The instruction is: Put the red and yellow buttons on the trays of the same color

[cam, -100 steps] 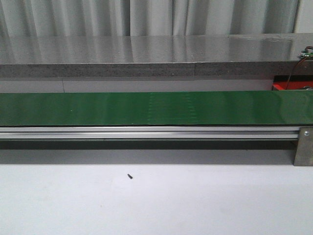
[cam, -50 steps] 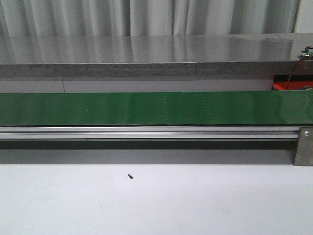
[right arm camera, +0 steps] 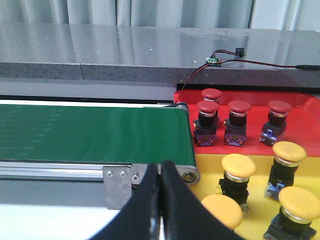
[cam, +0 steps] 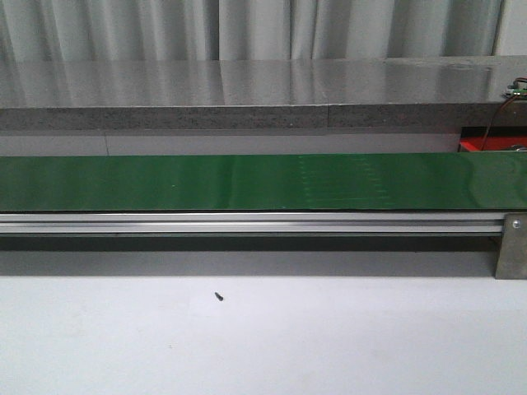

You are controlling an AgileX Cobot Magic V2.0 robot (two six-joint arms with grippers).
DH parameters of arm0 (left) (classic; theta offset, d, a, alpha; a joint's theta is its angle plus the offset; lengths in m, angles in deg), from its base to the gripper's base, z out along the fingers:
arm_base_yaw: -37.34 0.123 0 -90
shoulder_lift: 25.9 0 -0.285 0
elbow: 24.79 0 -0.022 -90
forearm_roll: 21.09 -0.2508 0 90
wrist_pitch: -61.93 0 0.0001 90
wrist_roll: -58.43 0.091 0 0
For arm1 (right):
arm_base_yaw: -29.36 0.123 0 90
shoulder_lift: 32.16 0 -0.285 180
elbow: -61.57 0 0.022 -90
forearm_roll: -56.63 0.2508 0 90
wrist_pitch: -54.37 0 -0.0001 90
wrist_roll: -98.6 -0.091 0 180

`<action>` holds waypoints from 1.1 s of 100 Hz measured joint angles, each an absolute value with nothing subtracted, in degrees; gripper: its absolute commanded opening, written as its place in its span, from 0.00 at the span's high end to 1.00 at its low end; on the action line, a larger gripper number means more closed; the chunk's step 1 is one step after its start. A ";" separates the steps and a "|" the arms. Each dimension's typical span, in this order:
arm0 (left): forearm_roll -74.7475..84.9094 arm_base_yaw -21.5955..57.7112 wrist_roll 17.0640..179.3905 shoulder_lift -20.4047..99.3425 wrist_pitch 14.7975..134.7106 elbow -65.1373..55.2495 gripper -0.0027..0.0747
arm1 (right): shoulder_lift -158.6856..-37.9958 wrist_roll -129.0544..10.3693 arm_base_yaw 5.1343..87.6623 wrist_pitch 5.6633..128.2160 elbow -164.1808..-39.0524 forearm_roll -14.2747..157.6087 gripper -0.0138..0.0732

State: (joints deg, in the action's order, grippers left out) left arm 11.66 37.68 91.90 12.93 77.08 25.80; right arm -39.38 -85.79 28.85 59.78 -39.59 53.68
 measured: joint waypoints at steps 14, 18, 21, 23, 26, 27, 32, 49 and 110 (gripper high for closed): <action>11.66 37.68 91.90 12.93 77.08 25.80 0.99 | -39.38 -85.79 28.85 59.78 -39.59 53.68 0.92; 11.66 37.68 91.90 12.93 77.08 25.80 0.99 | -39.38 -85.79 28.85 59.78 -39.59 53.68 0.92; 11.66 37.68 91.90 12.93 77.08 25.80 0.99 | -39.38 -85.79 28.85 59.78 -39.59 53.68 0.92; 11.66 37.68 91.90 12.93 77.08 25.80 0.99 | -39.38 -85.79 28.85 59.78 -39.59 53.68 0.92; 11.66 37.68 91.90 12.93 77.08 25.80 0.99 | -39.38 -85.79 28.85 59.78 -39.59 53.68 0.92; 11.66 37.68 91.90 12.93 77.08 25.80 0.99 | -39.38 -85.79 28.85 59.78 -39.59 53.68 0.92; 11.66 37.68 91.90 12.93 77.08 25.80 0.99 | -39.38 -85.79 28.85 59.78 -39.59 53.68 0.92; 11.66 37.68 91.90 12.93 76.76 25.80 0.99 | -39.38 -85.79 28.85 59.78 -39.59 53.68 0.92; -25.96 33.13 55.25 -1.07 66.41 39.58 0.99 | -39.38 -85.79 28.85 59.78 -39.55 53.68 0.92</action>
